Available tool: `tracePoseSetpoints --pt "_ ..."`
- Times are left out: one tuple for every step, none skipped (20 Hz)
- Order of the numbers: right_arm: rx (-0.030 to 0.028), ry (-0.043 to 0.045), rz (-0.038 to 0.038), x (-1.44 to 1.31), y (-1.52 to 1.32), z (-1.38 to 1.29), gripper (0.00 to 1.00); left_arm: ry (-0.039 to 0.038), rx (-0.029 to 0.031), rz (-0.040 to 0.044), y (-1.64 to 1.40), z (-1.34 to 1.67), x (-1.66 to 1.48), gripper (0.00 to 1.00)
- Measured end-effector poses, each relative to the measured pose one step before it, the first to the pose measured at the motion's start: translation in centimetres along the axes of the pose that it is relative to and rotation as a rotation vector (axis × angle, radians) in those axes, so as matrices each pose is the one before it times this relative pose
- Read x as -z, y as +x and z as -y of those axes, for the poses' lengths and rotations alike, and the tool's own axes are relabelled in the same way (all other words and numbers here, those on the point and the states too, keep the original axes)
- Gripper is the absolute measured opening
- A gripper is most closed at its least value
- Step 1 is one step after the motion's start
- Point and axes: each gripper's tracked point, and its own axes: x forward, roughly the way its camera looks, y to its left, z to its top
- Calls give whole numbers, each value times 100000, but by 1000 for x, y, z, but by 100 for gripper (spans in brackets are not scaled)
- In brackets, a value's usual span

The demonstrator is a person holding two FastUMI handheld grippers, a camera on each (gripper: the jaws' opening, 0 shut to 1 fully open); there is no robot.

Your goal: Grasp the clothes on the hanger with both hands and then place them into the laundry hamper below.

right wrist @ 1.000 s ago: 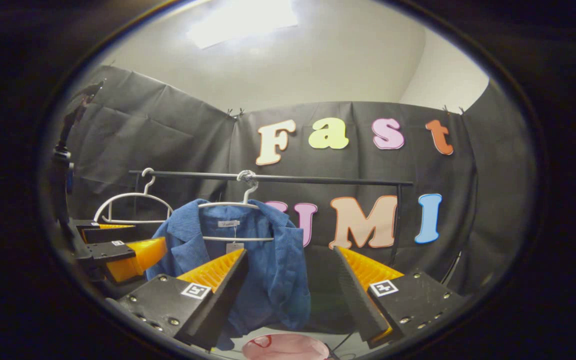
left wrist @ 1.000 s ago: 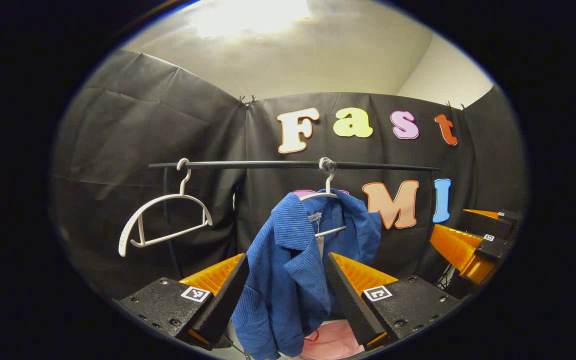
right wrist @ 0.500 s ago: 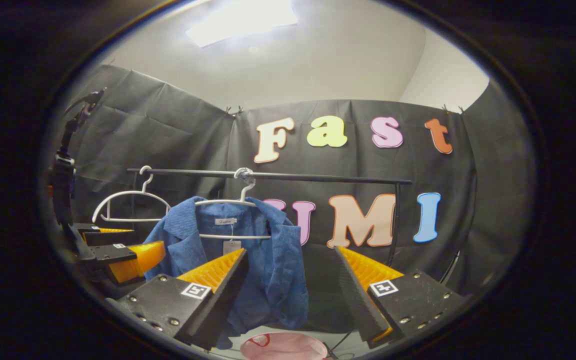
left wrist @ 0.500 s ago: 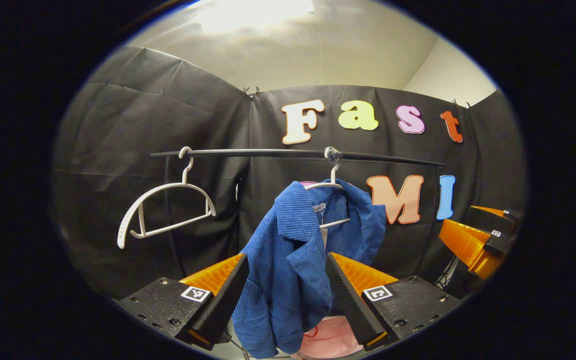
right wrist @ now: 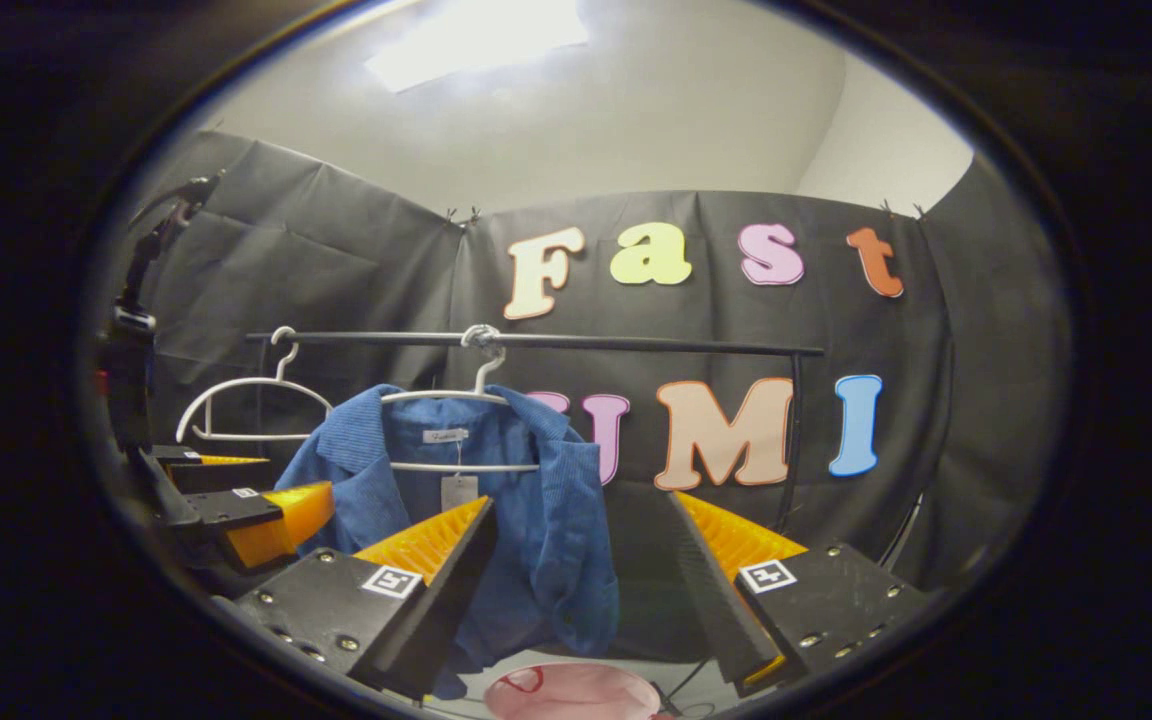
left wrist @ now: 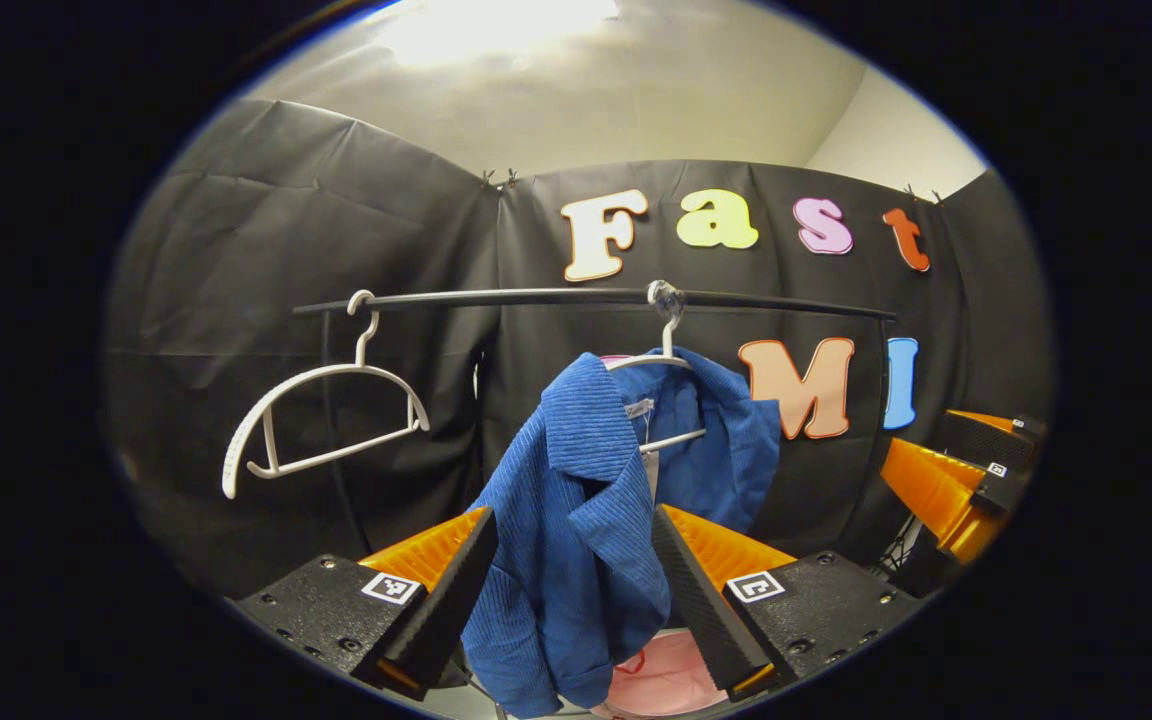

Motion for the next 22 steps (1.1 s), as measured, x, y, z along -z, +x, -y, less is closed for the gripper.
tracePoseSetpoints --pt "48 -129 -265 198 58 208 100 -643 -736 -657 365 344 339 94" --pt "116 -357 -157 57 -33 207 100 -641 -679 -490 430 361 208 94" --pt "93 -599 -116 -1 154 312 100 -488 -736 -311 497 364 256 94" --pt "60 -727 -187 59 24 384 100 -160 -1037 -549 507 331 276 93" --pt "68 -889 -308 47 210 495 100 -195 -1161 35 597 274 273 94" --pt "176 -987 -452 116 110 501 100 -228 -1041 109 528 392 87 96" --pt "183 -949 -422 184 85 492 100 -354 -1161 -37 553 417 266 96" --pt "210 -817 -93 -17 128 559 100 -584 -1453 -147 472 327 154 94" --pt "107 -757 -132 57 184 485 100 -906 -1604 -27 457 172 243 96" --pt "145 -616 -71 -14 186 523 100 -906 -1832 -260 417 149 178 96" --pt "-14 -435 -64 -9 247 486 100 -766 -1975 177 383 -7 233 96" --pt "-117 -227 -67 7 187 442 99 -490 -1951 69 420 -92 156 94" --pt "-213 -19 48 78 196 441 100 -151 -2265 28 379 -246 194 94" --pt "-347 73 -51 37 288 322 100 -95 -2145 450 393 -229 75 93" --pt "-488 117 -233 223 269 147 100 -19 -1788 263 307 -178 132 93" --pt "-469 70 -272 108 208 87 100 138 -1386 97 340 -221 145 93" --pt "-420 80 -104 142 158 63 100 572 -987 226 266 -205 -20 93" --pt "-523 218 13 68 116 -73 100 597 -1056 362 236 -268 3 91" --pt "-610 423 0 87 292 -31 100 597 -687 -300 177 -183 152 90" --pt "-629 445 57 18 175 -144 100 348 -998 -379 299 -316 65 84" --pt "-604 299 -9 120 162 -143 100 -26 -335 -324 14 -229 120 78" --pt "-498 116 139 -52 116 -180 100 -14 -350 -82 13 -146 -3 72"
